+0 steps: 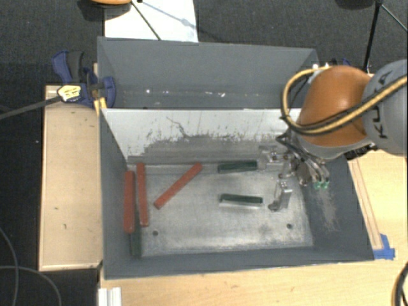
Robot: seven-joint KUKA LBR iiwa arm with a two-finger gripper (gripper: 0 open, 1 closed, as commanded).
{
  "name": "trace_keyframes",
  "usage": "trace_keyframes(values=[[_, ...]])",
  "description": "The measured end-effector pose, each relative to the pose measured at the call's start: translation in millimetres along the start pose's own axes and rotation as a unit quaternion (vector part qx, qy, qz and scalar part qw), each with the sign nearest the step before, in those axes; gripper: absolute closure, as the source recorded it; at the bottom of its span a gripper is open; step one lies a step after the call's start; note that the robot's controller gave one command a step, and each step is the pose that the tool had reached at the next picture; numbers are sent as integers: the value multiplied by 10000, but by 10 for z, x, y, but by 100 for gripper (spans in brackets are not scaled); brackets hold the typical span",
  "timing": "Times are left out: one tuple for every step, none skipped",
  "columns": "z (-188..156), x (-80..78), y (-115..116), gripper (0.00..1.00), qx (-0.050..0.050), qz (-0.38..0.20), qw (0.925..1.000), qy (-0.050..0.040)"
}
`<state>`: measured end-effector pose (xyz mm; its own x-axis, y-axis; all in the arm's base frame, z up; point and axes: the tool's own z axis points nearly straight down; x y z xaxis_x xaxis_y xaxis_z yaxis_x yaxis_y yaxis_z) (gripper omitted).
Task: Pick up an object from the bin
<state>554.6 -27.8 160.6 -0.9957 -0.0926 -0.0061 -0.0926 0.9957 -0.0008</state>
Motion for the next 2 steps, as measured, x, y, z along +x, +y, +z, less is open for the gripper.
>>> trace_keyframes(values=[[639,-248,158,0,-2,-265,9996,-1],[901,33,-18,100,-5,306,9995,24]])
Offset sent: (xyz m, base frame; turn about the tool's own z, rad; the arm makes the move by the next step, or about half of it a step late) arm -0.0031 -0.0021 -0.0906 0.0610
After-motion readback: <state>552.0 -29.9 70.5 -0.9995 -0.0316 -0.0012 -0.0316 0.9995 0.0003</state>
